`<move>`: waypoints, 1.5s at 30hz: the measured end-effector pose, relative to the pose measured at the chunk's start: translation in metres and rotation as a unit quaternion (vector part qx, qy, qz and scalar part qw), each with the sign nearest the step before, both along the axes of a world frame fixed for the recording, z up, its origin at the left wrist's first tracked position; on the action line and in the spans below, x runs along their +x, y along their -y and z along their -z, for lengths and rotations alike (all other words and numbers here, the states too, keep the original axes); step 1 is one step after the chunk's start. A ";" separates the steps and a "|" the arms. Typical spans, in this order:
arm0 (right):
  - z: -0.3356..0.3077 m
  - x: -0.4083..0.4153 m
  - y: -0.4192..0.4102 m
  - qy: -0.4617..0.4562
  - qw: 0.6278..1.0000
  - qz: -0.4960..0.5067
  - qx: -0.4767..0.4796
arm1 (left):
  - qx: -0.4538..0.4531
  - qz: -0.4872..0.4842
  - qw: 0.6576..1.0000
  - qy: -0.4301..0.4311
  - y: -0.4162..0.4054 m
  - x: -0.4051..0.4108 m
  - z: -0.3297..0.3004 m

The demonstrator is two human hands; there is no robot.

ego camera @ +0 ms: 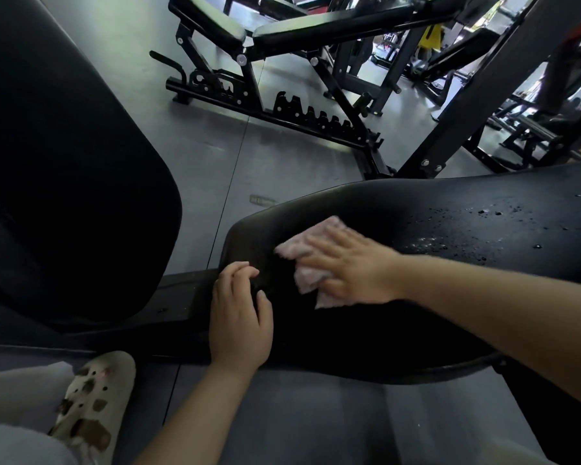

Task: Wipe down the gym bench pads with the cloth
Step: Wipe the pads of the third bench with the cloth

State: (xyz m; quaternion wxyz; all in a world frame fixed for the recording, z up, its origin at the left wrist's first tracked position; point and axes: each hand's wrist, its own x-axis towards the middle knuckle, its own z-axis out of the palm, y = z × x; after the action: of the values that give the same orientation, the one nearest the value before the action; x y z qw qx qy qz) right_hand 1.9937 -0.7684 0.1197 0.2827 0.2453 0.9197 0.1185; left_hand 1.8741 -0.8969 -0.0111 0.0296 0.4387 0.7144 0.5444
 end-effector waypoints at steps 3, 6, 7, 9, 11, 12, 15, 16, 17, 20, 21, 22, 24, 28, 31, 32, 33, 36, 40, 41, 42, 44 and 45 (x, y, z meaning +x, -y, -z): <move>-0.010 -0.001 -0.044 -0.026 0.993 0.103 0.044 | -0.003 0.003 1.000 -0.008 0.000 0.000 0.000; 0.005 -0.029 -0.061 -0.047 0.983 0.162 0.070 | -0.008 0.003 1.000 -0.007 0.000 0.000 -0.001; 0.013 -0.040 -0.060 -0.055 0.981 0.172 0.070 | -0.008 0.003 1.000 -0.002 0.000 0.000 -0.002; 0.023 -0.057 -0.048 -0.060 0.984 0.158 0.059 | -0.006 0.002 1.000 0.004 0.000 -0.001 -0.003; 0.027 -0.060 -0.028 -0.046 0.992 0.114 0.036 | -0.005 0.002 1.000 0.008 0.000 -0.001 -0.003; 0.027 -0.057 -0.015 -0.037 0.995 0.085 0.028 | -0.004 0.002 1.000 0.010 0.000 -0.001 -0.002; 0.026 -0.029 0.024 -0.021 1.000 -0.013 0.005 | -0.003 0.008 1.000 0.003 -0.001 -0.002 -0.001; 0.023 -0.016 0.031 -0.014 0.999 -0.038 -0.002 | -0.005 0.014 1.000 -0.004 -0.001 -0.002 -0.001; 0.018 -0.004 0.031 -0.008 0.999 -0.048 -0.004 | -0.009 0.019 1.000 -0.013 -0.001 -0.003 0.000; -0.002 0.021 0.000 -0.007 0.999 0.004 0.033 | -0.015 0.030 0.999 -0.033 -0.002 -0.004 0.000; -0.008 0.026 -0.017 -0.014 0.998 0.039 0.053 | -0.016 0.029 0.999 -0.035 -0.002 -0.004 -0.001; -0.014 0.027 -0.033 -0.021 0.994 0.078 0.070 | -0.015 0.027 0.999 -0.034 -0.002 -0.004 -0.001; -0.021 0.021 -0.060 -0.036 0.984 0.153 0.089 | -0.012 0.025 0.999 -0.030 -0.002 -0.003 -0.001; -0.007 -0.021 -0.073 -0.046 0.964 0.240 0.101 | -0.010 0.031 0.999 -0.027 0.000 -0.003 0.000; 0.012 -0.049 -0.055 -0.061 0.967 0.227 0.095 | -0.015 0.031 0.999 -0.022 0.002 -0.003 -0.001; 0.017 -0.054 -0.045 -0.065 0.973 0.208 0.079 | -0.016 0.033 0.999 -0.021 0.002 -0.003 -0.002; 0.021 -0.058 -0.035 -0.067 0.979 0.184 0.058 | -0.017 0.035 0.999 -0.020 0.002 -0.003 -0.002; 0.030 -0.061 -0.003 -0.069 0.991 0.111 0.015 | -0.024 0.035 0.999 -0.010 0.002 -0.003 -0.002; 0.029 -0.042 0.034 -0.079 0.994 0.072 -0.015 | -0.017 0.038 0.999 0.034 0.002 -0.003 -0.004; 0.028 -0.035 0.043 -0.076 0.995 0.062 -0.018 | -0.007 0.039 0.998 0.043 0.003 -0.002 -0.006; 0.026 -0.028 0.051 -0.074 0.996 0.051 -0.019 | 0.002 0.041 0.998 0.046 0.004 -0.002 -0.008; 0.026 -0.010 0.069 -0.068 0.997 0.031 -0.010 | 0.021 0.048 0.998 0.040 0.006 0.000 -0.011; 0.026 0.000 0.076 -0.067 0.998 0.023 0.000 | 0.031 0.052 0.998 0.035 0.006 0.002 -0.012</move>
State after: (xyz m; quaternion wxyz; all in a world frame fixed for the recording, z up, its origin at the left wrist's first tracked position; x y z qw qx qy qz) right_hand 1.9934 -0.8442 0.0942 0.2234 0.2736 0.9307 0.0951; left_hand 1.8757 -0.9033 0.0014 0.0696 0.4565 0.6719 0.5791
